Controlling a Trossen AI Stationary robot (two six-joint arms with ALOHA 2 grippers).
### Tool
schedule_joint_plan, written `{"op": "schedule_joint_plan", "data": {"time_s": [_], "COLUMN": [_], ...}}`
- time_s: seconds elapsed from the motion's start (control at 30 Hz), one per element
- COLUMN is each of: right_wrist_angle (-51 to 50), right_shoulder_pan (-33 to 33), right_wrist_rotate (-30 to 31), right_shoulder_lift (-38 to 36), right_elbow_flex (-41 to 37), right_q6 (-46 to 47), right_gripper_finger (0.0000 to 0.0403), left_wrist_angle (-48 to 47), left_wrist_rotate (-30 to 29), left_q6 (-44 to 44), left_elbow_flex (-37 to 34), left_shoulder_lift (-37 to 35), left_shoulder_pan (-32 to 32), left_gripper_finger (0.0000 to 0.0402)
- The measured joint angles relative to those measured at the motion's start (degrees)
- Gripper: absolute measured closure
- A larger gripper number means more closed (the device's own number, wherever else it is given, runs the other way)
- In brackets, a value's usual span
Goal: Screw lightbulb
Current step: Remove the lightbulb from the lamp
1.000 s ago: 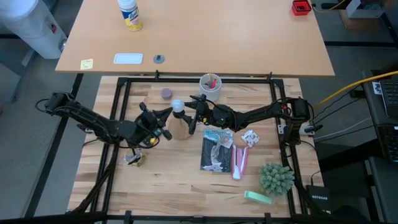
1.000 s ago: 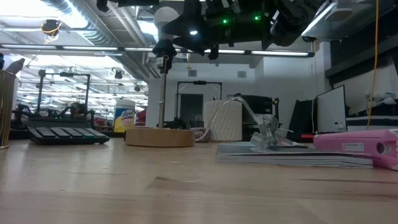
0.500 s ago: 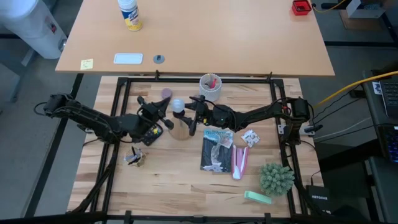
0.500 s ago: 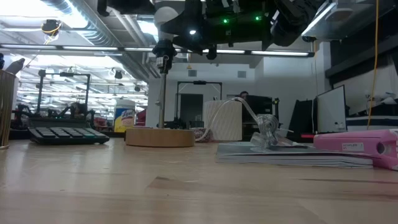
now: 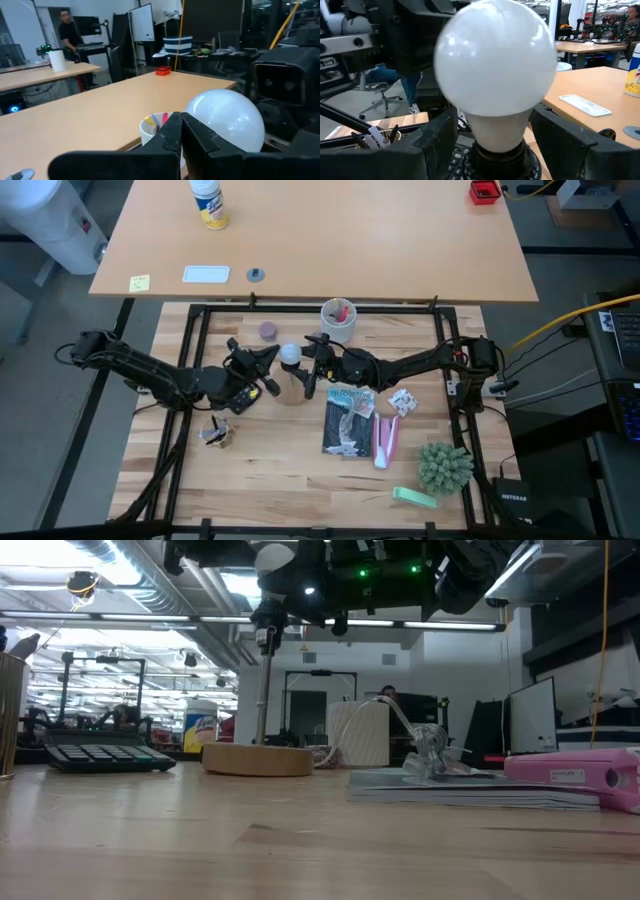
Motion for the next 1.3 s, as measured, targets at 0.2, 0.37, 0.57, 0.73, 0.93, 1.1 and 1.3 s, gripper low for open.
{"op": "schedule_joint_plan", "data": {"time_s": [0.2, 0.37, 0.57, 0.73, 0.93, 1.1, 1.3], "right_wrist_angle": [0.0, 0.0, 0.0, 0.0, -0.4, -0.5, -1.9], "right_shoulder_pan": [0.0, 0.0, 0.0, 0.0, 0.0, 0.0, 0.0], "right_wrist_rotate": [0.6, 0.6, 0.7, 0.7, 0.6, 0.5, -0.3], "right_shoulder_lift": [0.0, 0.0, 0.0, 0.0, 0.0, 0.0, 0.0], "right_elbow_flex": [0.0, 0.0, 0.0, 0.0, 0.0, 0.0, 0.0], "right_q6": [0.0, 0.0, 0.0, 0.0, 0.0, 0.0, 0.0], "right_gripper_finger": [0.0146, 0.0146, 0.0146, 0.0146, 0.0146, 0.0146, 0.0146], "left_wrist_angle": [-1.3, -1.2, -1.2, -0.1, 10.2, 20.0, 25.8], "left_wrist_rotate": [0.2, 0.2, 0.8, 1.5, 1.5, 1.5, -3.2], "left_q6": [-2.0, -2.2, -3.3, -3.7, 3.9, 16.5, 18.7], "left_elbow_flex": [0.0, 0.0, 0.0, 0.0, 0.0, 0.0, 0.0], "left_shoulder_lift": [0.0, 0.0, 0.0, 0.0, 0.0, 0.0, -2.1], "left_shoulder_pan": [-2.3, -3.5, -3.5, -3.5, -3.5, -3.2, -2.7], "left_gripper_finger": [0.04, 0.04, 0.04, 0.04, 0.04, 0.04, 0.04]}}
